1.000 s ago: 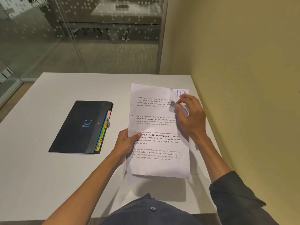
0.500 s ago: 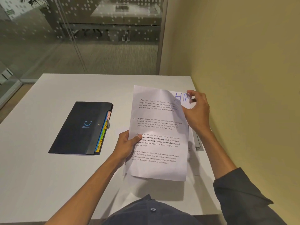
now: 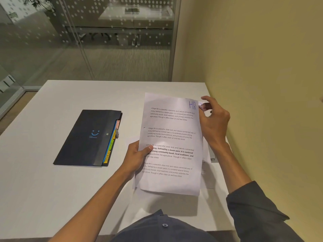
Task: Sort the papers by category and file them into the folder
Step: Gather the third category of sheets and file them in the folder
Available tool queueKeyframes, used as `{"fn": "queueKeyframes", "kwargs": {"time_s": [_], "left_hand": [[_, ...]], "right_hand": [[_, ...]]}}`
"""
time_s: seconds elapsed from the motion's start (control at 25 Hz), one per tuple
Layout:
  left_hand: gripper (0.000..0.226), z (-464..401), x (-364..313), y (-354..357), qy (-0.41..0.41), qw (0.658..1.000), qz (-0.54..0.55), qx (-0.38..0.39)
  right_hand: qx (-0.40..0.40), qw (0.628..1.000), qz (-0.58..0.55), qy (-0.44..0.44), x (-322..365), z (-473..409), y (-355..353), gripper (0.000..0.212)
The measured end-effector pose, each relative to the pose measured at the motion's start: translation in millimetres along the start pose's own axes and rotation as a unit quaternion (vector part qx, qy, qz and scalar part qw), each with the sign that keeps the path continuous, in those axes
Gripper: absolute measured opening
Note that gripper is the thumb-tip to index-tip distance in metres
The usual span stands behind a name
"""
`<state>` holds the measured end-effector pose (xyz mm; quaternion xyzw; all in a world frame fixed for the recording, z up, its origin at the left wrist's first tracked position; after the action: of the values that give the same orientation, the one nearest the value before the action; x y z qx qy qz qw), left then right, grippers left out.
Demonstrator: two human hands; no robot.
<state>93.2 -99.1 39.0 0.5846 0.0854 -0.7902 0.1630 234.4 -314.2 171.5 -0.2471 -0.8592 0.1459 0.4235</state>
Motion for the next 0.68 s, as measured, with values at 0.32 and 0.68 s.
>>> {"fn": "queueKeyframes", "kwargs": {"time_s": [0.32,0.68], "left_hand": [[0.017,1,1,3,-0.002,1.000,0.009,0.005],[0.017,0,6,0,0.000,1.000,0.009,-0.006]], "right_hand": [[-0.061,0.988,0.093,-0.104,13,10,-9,0.012],[0.100,0.925,-0.328,0.164,-3,23,16,0.040]]}}
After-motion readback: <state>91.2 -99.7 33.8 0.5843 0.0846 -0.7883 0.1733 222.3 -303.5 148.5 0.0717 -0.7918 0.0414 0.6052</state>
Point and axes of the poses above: each hand's wrist, its own z-axis away from the middle knuckle, its own y-axis out of the palm, x = y × z, the point moved 9 cm from there along -z, towards the middle knuckle, and after that the axes turned 2 degrees about -y, right-handed, at the moved point
